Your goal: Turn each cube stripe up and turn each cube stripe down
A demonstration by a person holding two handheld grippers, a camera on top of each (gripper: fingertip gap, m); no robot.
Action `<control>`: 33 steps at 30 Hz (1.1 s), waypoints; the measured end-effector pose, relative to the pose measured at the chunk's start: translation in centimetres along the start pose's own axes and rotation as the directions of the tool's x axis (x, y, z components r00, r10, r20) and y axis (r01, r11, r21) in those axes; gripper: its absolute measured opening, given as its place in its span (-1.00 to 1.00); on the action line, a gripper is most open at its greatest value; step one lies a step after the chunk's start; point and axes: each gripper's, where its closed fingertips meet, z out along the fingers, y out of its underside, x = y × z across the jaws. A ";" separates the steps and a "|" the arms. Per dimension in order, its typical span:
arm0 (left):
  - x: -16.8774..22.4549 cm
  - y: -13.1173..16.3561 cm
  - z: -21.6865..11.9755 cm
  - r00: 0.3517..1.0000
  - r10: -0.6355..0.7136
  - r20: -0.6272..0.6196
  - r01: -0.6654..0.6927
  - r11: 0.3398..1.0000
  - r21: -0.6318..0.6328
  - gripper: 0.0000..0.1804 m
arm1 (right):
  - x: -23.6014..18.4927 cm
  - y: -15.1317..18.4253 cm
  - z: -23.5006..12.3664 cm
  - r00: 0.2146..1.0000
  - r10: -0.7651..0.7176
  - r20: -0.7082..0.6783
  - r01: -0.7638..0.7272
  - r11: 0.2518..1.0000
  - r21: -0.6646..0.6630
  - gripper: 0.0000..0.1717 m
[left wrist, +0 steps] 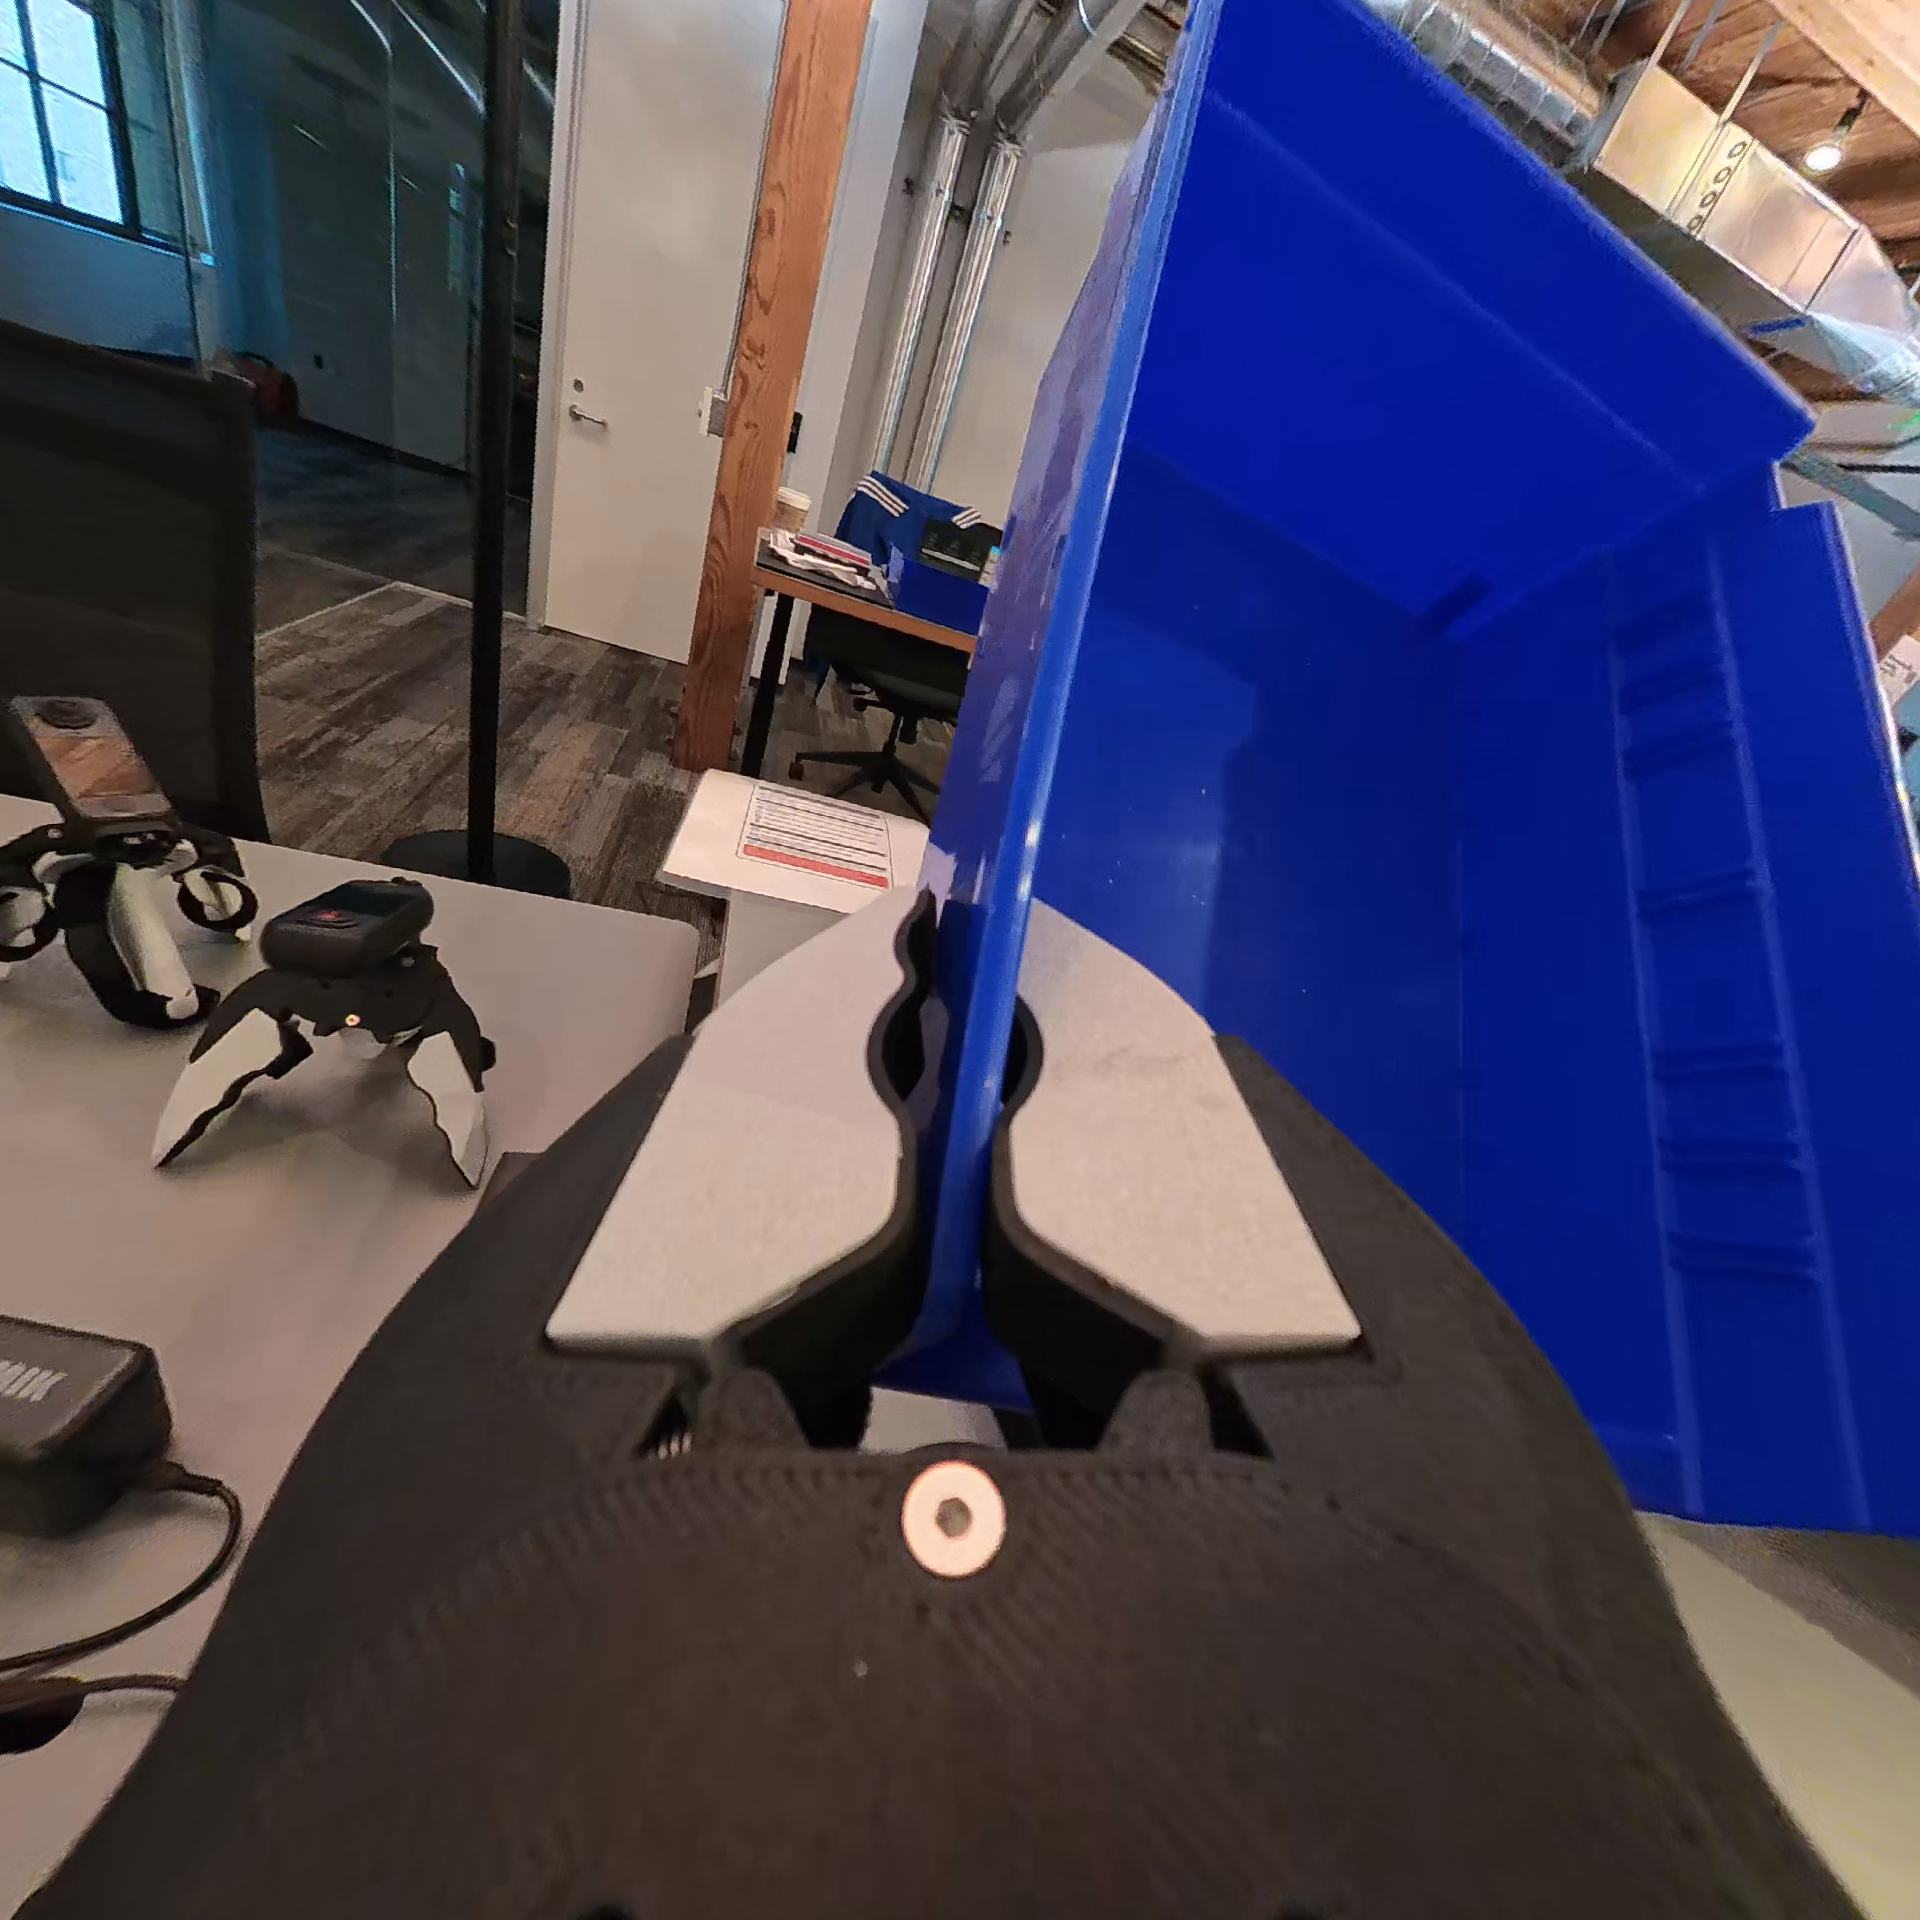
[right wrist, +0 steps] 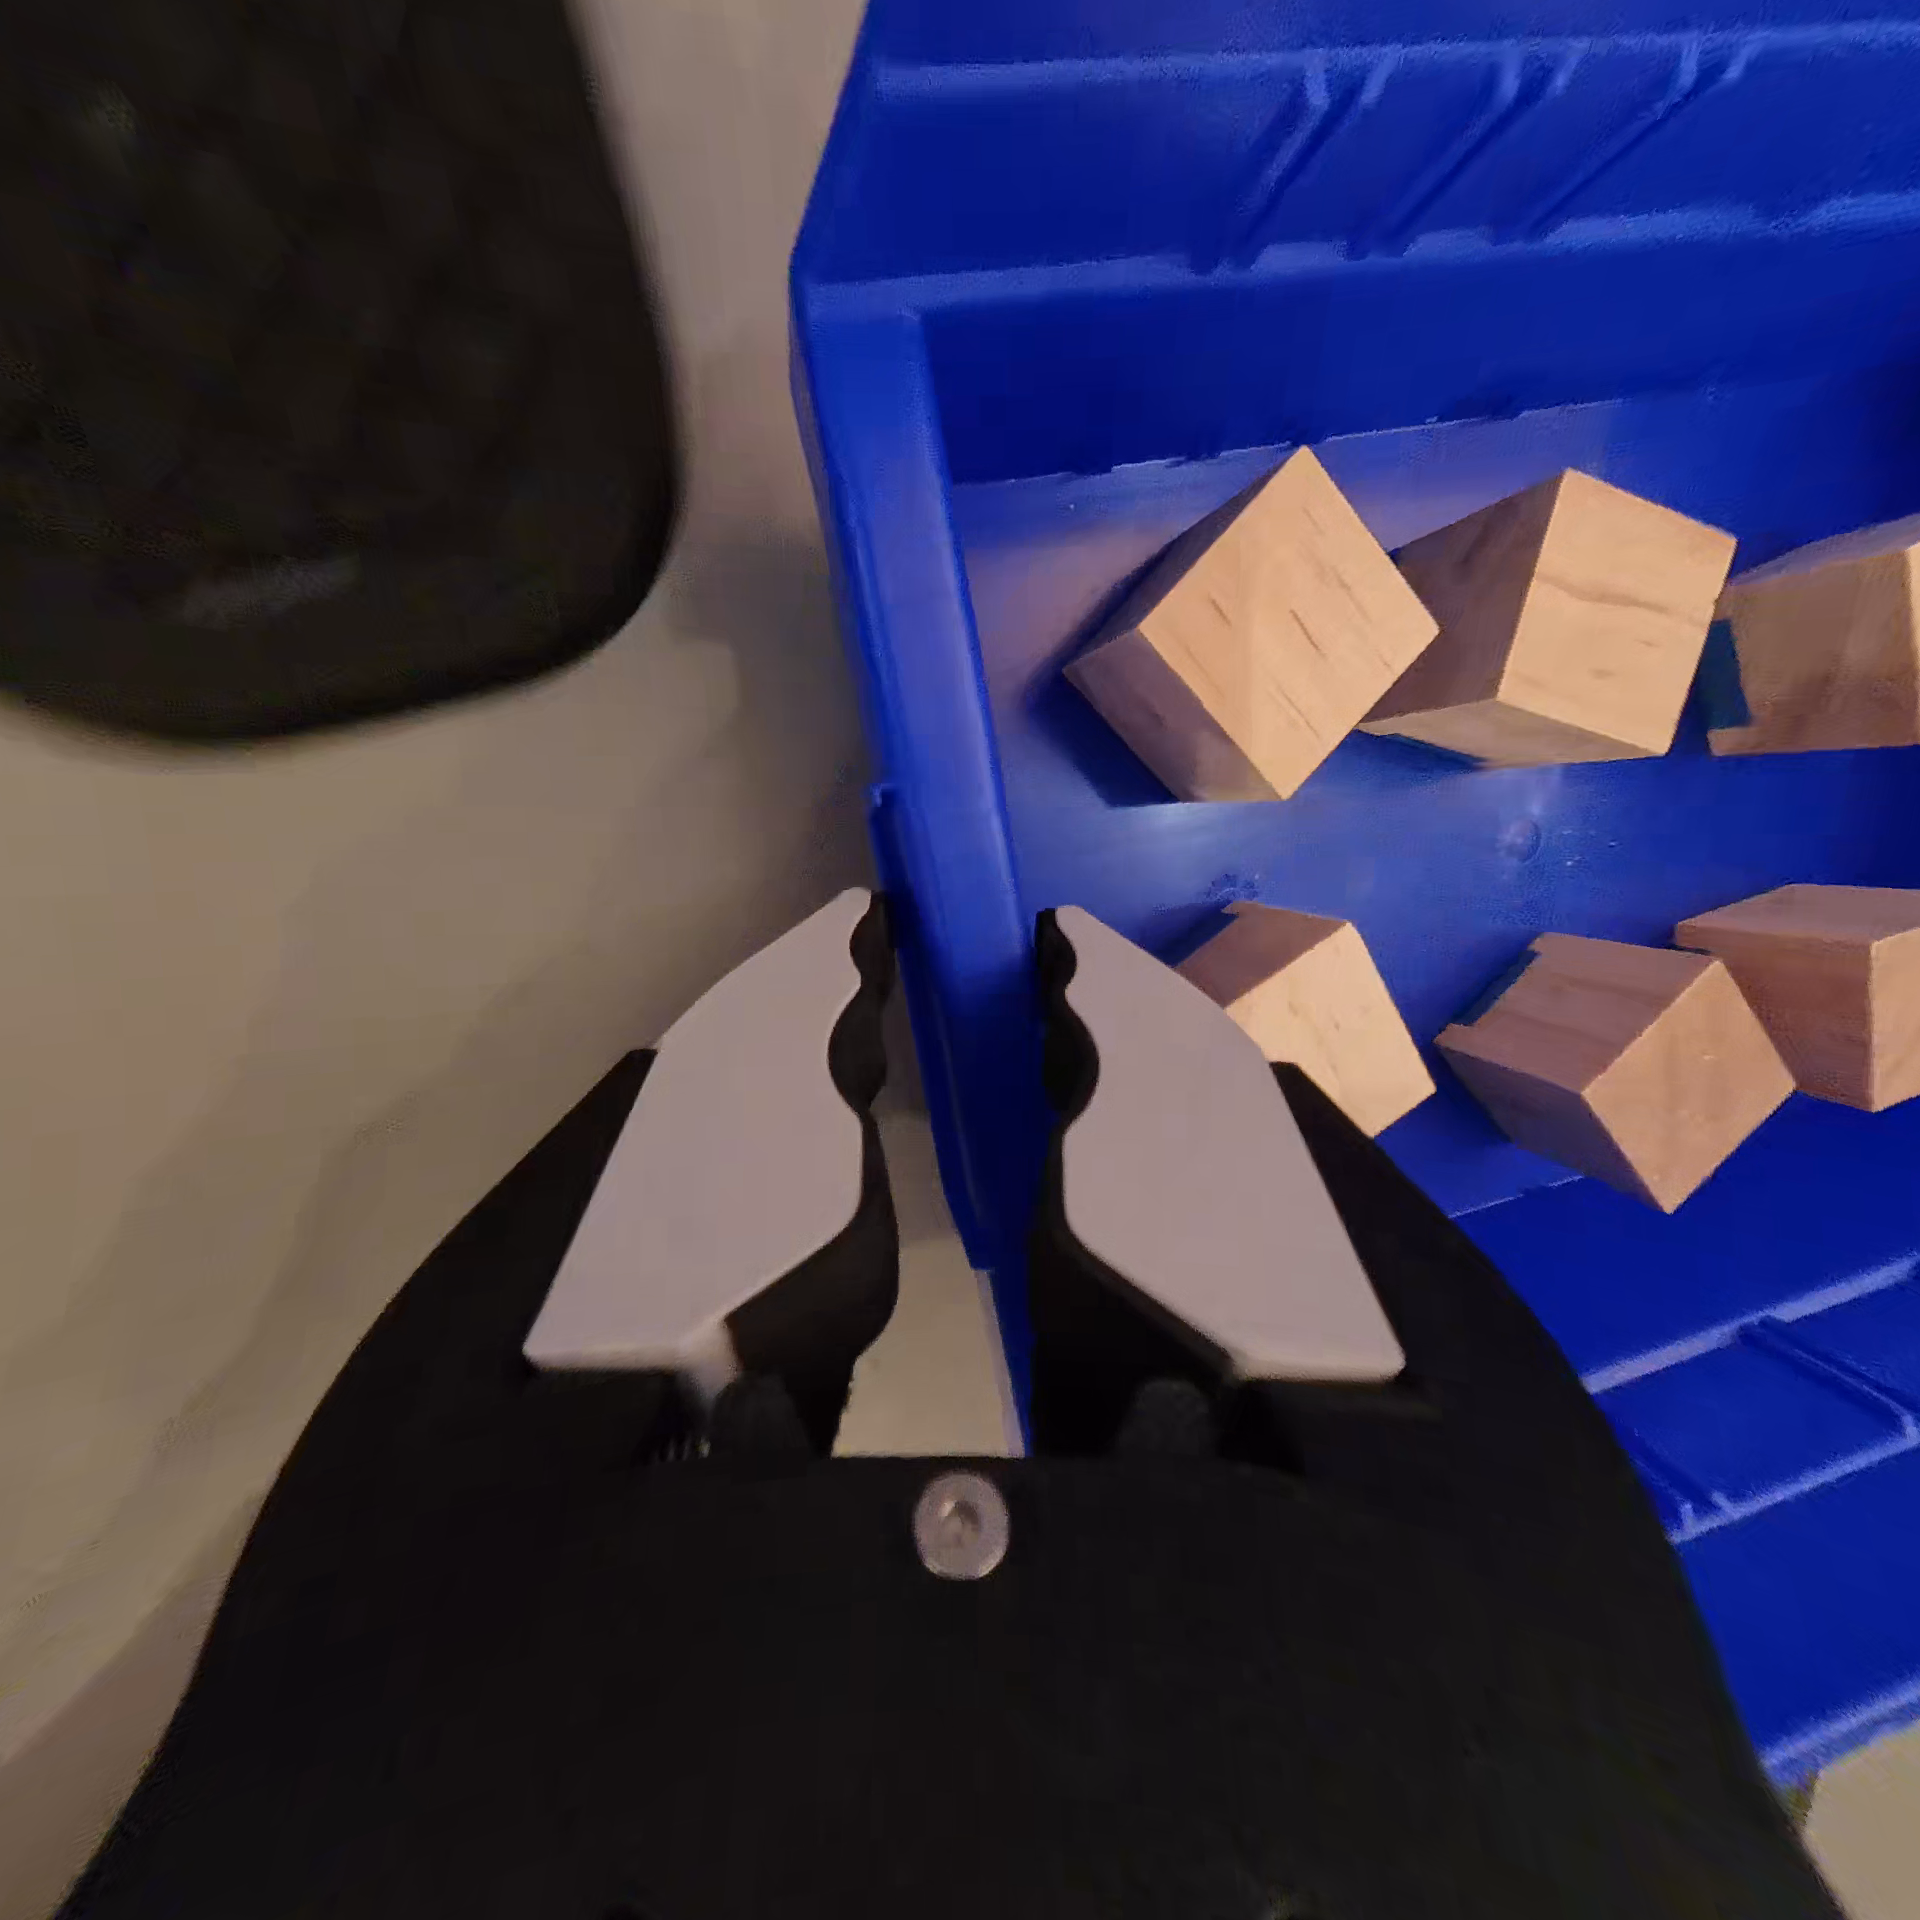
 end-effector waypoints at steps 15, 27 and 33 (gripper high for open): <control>4.8 -2.5 -1.5 0.998 0.045 -0.051 -0.039 0.994 0.106 -0.92 | 1.7 -8.3 -5.8 0.963 0.229 -0.144 -0.159 0.909 0.385 -0.26; 31.7 -1.6 10.3 0.903 0.266 -0.338 -0.200 0.955 0.218 -0.92 | -7.9 13.4 -34.7 0.830 0.555 0.057 -0.262 0.297 0.918 -0.11; 51.4 7.4 19.7 0.794 0.311 -0.522 -0.264 0.950 0.166 -0.93 | -11.0 25.6 -41.8 0.639 0.768 -0.049 -0.111 0.155 0.982 -0.03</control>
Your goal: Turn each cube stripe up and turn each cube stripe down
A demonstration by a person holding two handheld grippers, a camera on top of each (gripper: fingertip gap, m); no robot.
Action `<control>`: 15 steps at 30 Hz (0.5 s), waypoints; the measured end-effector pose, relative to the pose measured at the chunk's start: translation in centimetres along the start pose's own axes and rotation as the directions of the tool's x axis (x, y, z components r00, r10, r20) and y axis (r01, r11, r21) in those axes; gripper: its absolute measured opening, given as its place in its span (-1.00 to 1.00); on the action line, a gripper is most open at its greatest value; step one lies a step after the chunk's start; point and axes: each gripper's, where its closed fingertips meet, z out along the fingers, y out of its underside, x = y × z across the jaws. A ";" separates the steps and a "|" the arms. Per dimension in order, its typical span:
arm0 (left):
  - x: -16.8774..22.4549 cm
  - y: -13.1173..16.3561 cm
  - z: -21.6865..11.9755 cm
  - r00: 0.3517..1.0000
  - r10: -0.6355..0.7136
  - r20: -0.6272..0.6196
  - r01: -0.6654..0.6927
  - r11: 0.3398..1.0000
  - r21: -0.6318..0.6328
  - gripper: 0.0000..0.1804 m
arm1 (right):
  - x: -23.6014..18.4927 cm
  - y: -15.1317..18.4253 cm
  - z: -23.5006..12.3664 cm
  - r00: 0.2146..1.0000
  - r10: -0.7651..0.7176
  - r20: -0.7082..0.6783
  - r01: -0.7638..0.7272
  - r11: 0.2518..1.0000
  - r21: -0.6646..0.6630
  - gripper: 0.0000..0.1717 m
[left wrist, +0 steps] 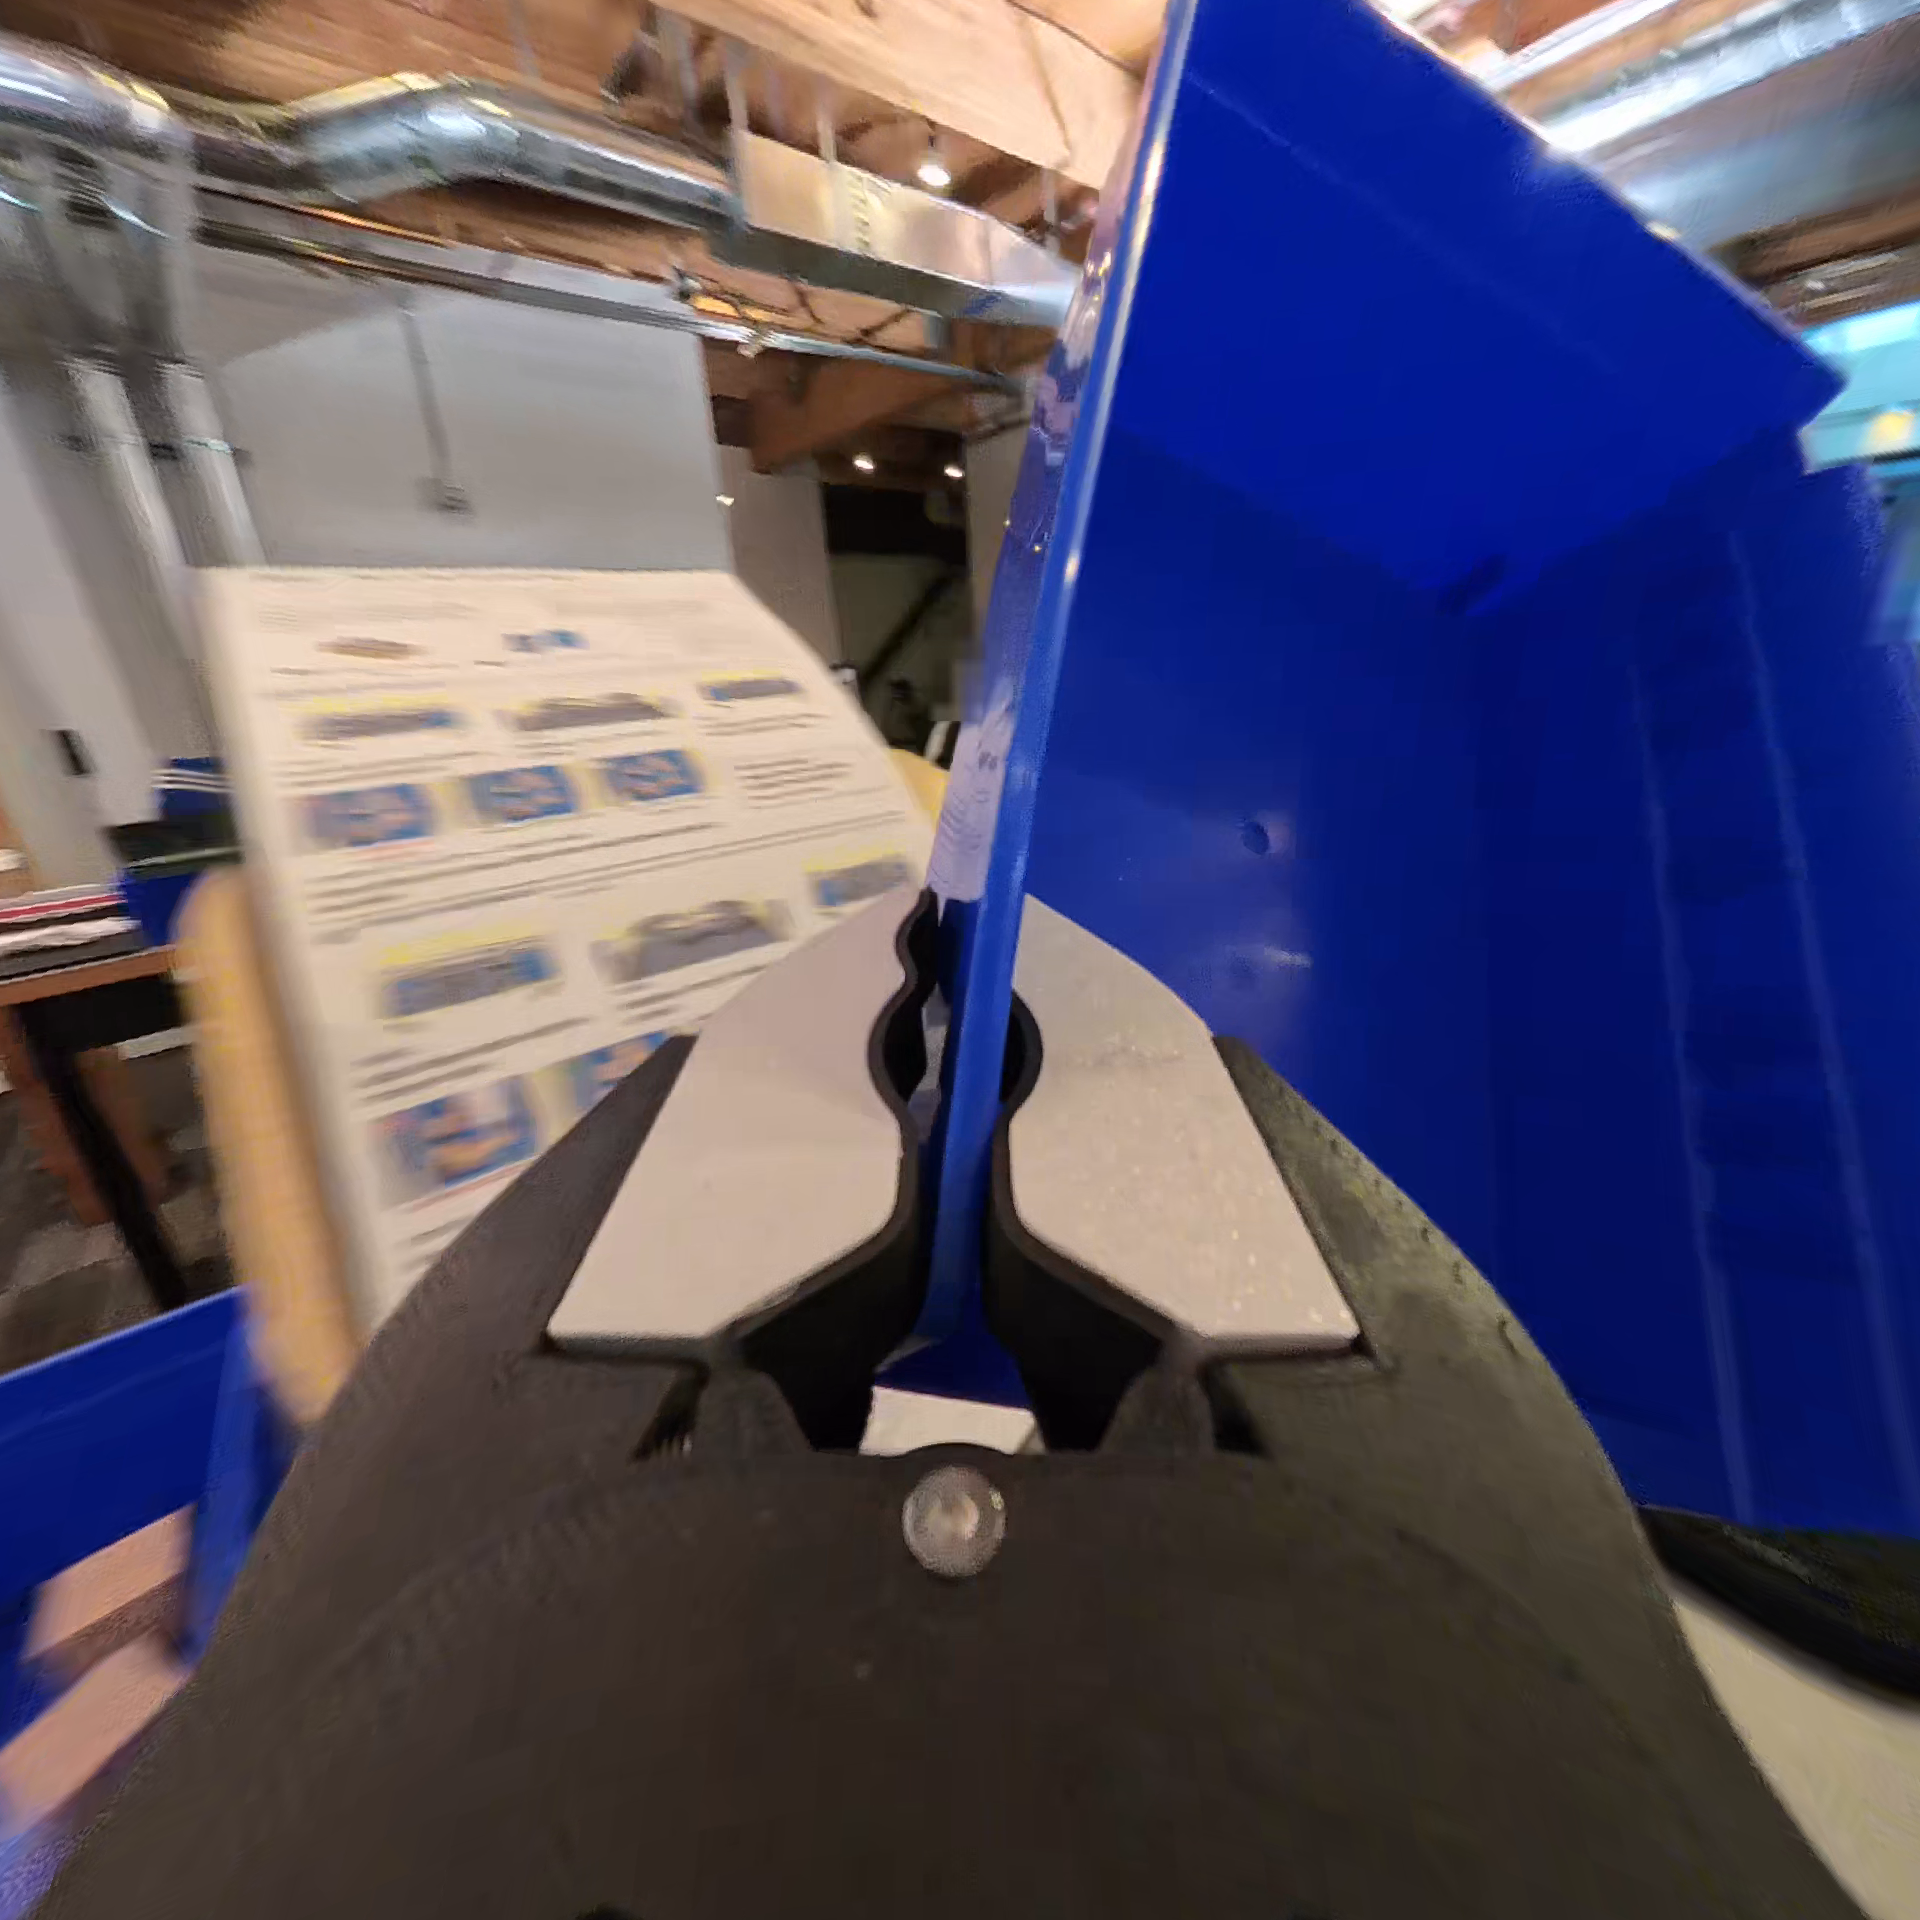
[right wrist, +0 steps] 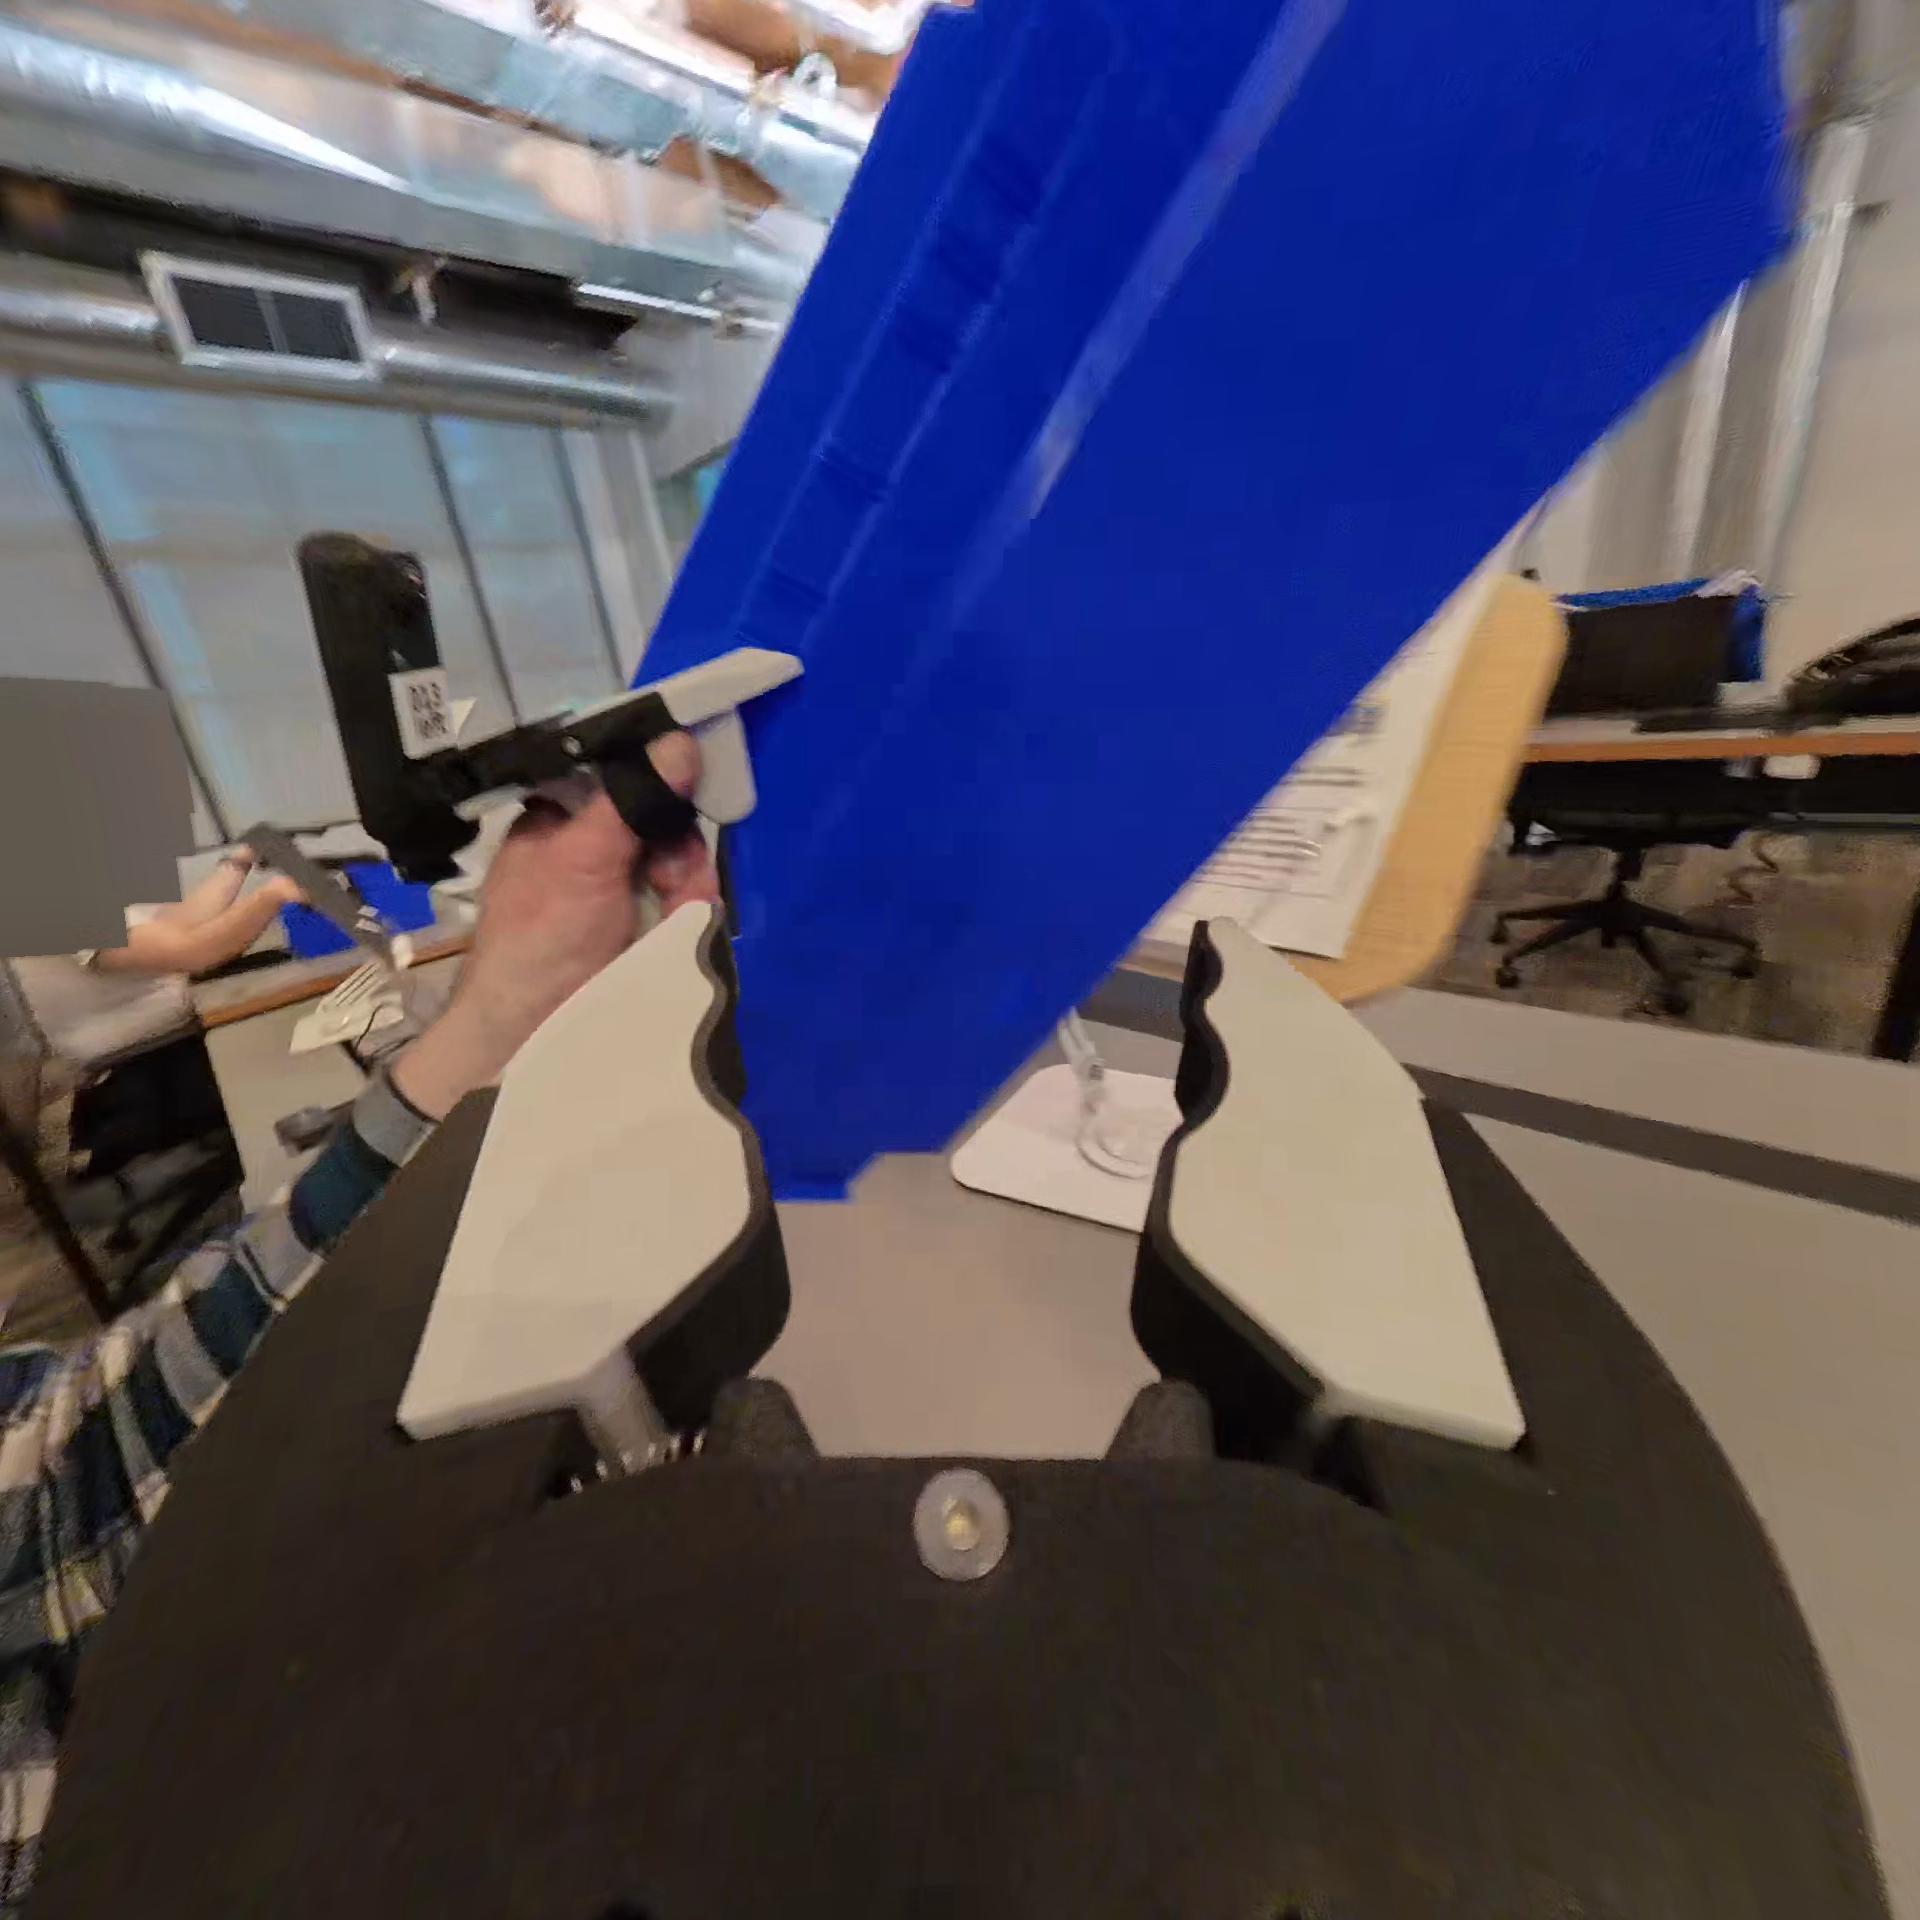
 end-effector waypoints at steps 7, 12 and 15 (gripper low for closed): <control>12.9 7.3 12.7 0.992 0.057 -0.115 -0.069 0.992 -0.103 -0.92 | 11.9 1.7 -7.7 0.919 0.041 -0.393 -0.046 0.999 -0.003 -0.09; 16.0 11.8 16.2 0.993 0.024 -0.118 -0.039 0.992 -0.122 -0.87 | 20.1 3.9 -10.9 0.849 0.061 -0.524 -0.111 0.992 -0.065 -0.55; 16.4 15.2 18.1 0.993 -0.034 -0.117 0.012 0.984 -0.180 -0.78 | 24.4 5.9 -10.9 0.841 0.107 -0.531 -0.215 0.966 -0.146 -0.68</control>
